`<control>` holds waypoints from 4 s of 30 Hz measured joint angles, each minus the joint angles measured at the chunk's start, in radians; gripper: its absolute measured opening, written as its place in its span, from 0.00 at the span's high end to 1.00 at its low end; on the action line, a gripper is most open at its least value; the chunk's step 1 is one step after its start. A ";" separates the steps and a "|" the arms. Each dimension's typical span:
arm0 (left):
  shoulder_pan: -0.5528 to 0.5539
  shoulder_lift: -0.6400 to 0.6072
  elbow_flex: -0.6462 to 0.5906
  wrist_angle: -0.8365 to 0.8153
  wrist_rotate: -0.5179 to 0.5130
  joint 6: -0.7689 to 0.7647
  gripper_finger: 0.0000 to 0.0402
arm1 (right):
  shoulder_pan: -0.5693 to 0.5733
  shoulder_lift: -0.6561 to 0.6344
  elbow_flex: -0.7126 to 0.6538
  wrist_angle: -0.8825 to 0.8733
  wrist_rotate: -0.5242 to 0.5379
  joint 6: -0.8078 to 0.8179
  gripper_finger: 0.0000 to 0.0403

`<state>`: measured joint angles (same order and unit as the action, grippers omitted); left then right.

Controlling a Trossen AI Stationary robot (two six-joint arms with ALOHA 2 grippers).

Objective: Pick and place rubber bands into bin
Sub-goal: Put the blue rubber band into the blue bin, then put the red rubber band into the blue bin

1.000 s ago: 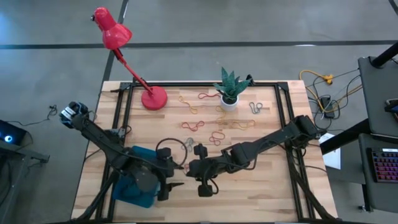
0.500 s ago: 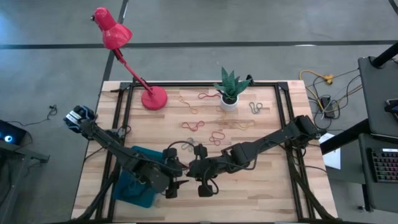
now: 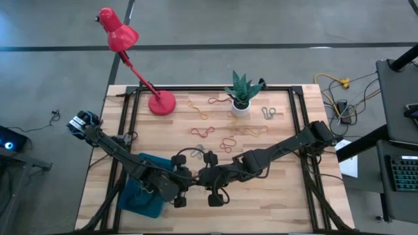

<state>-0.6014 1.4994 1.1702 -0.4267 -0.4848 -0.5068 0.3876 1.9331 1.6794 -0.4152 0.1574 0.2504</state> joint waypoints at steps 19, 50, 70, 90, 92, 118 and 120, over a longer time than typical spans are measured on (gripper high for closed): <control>-0.009 -0.053 0.176 -0.441 0.009 -0.038 1.00 | 0.008 -0.002 0.000 -0.230 0.113 0.084 0.66; -0.194 -0.146 -0.107 -0.760 0.443 -0.820 0.71 | -0.013 0.030 -0.091 -0.201 -0.052 0.036 0.46; -0.201 -0.153 0.037 -0.597 0.319 -0.654 0.59 | -0.133 0.240 -0.087 -0.111 -0.051 0.034 0.44; -0.199 -0.153 0.027 -0.606 0.281 -0.584 0.59 | -0.149 0.302 -0.080 -0.068 -0.056 -0.091 0.44; -0.199 -0.153 0.024 -0.607 0.280 -0.585 0.59 | -0.152 0.309 -0.080 -0.066 -0.056 -0.062 0.45; -0.197 -0.152 0.018 -0.603 0.261 -0.582 0.59 | -0.156 0.343 0.047 -0.092 -0.341 0.026 0.98; -0.197 -0.152 0.018 -0.603 0.243 -0.580 0.59 | -0.157 0.338 0.123 -0.081 -0.358 0.013 0.98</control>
<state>-0.7986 1.3472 1.1877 -1.0302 -0.2423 -1.0868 0.2310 2.2709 1.8024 -0.4959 -0.2006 0.2630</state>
